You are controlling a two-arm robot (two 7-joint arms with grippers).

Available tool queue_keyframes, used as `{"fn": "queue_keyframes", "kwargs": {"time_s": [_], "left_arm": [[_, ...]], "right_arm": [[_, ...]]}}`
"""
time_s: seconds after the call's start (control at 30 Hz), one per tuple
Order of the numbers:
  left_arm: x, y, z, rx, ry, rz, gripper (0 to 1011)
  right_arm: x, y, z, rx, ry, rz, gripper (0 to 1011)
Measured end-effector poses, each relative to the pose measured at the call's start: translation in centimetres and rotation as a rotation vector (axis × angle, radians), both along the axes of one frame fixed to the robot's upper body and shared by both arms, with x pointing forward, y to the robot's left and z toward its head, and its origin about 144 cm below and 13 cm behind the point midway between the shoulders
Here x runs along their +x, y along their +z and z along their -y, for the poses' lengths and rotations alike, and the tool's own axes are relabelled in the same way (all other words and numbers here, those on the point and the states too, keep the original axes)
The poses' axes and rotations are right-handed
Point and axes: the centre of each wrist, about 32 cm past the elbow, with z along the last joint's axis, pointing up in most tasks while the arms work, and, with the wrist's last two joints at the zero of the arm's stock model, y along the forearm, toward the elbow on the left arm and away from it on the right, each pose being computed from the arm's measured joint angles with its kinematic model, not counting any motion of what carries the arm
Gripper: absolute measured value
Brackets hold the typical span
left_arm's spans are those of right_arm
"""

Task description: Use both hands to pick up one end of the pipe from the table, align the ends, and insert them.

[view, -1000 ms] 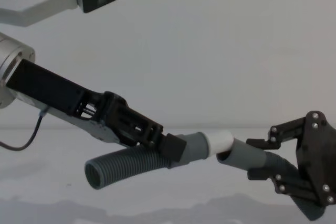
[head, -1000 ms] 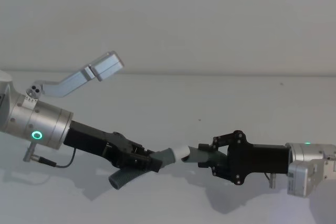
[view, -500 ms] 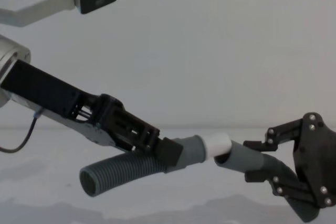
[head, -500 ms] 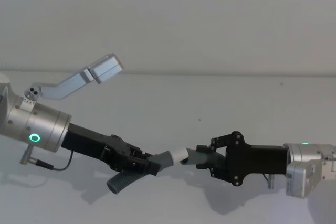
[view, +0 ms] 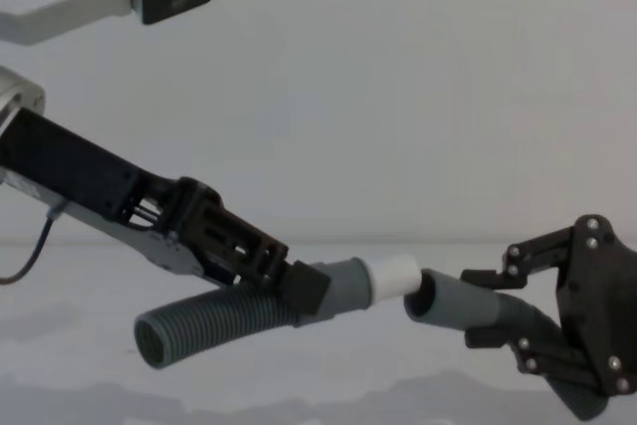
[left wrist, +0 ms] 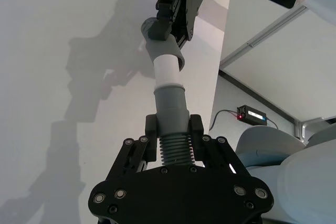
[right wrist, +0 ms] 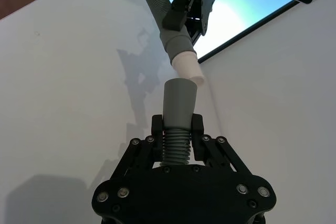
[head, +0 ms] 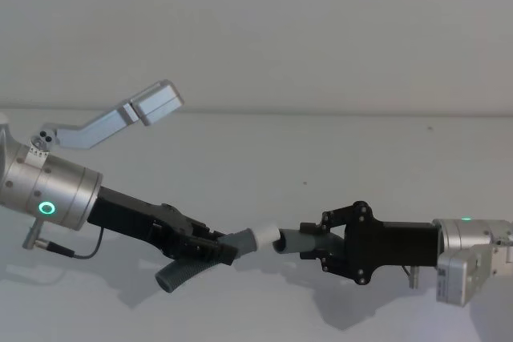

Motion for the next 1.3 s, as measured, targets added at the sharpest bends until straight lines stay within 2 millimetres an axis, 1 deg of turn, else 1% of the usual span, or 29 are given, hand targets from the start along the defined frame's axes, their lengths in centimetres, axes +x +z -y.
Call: {"fn": "queue_keyframes", "kwargs": {"time_s": [1.3], "left_arm": [[-0.25, 0.24, -0.04, 0.010, 0.012, -0.008, 349]], "right_arm": [[0.05, 0.34, -0.51, -0.011, -0.035, 0.021, 277]]}}
